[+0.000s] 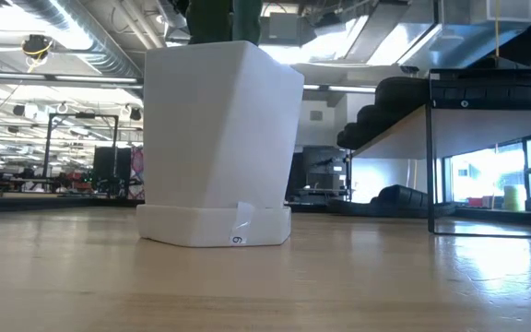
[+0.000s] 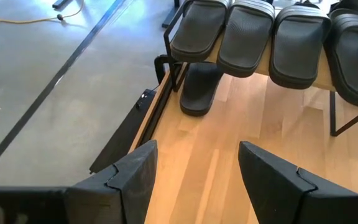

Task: Pick and place slides into the shelf
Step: Put the black slide under the shelf

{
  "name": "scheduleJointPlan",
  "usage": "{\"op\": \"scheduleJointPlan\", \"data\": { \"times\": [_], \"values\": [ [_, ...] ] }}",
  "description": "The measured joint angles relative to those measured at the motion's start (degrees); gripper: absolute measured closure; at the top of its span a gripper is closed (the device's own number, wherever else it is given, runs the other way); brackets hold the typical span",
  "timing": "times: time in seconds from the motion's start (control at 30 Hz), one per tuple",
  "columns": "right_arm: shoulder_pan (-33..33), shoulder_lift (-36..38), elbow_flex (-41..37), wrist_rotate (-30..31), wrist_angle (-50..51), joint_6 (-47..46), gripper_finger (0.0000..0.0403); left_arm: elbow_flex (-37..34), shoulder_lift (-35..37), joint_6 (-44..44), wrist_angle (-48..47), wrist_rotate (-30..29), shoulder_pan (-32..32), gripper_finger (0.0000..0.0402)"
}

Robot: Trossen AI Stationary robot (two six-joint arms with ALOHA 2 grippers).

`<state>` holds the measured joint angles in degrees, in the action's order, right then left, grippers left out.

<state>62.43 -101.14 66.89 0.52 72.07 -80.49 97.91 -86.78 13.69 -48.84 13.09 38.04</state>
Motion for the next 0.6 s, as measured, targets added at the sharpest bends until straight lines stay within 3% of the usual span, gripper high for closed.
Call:
{"op": "scheduleJointPlan", "data": {
  "times": [0.6],
  "values": [
    [0.1, 0.0, -1.3, 0.2, 1.5, -0.2, 0.0263, 0.0, -0.1, -1.5, 0.0, -0.3, -0.5, 0.0184]
  ]
}}
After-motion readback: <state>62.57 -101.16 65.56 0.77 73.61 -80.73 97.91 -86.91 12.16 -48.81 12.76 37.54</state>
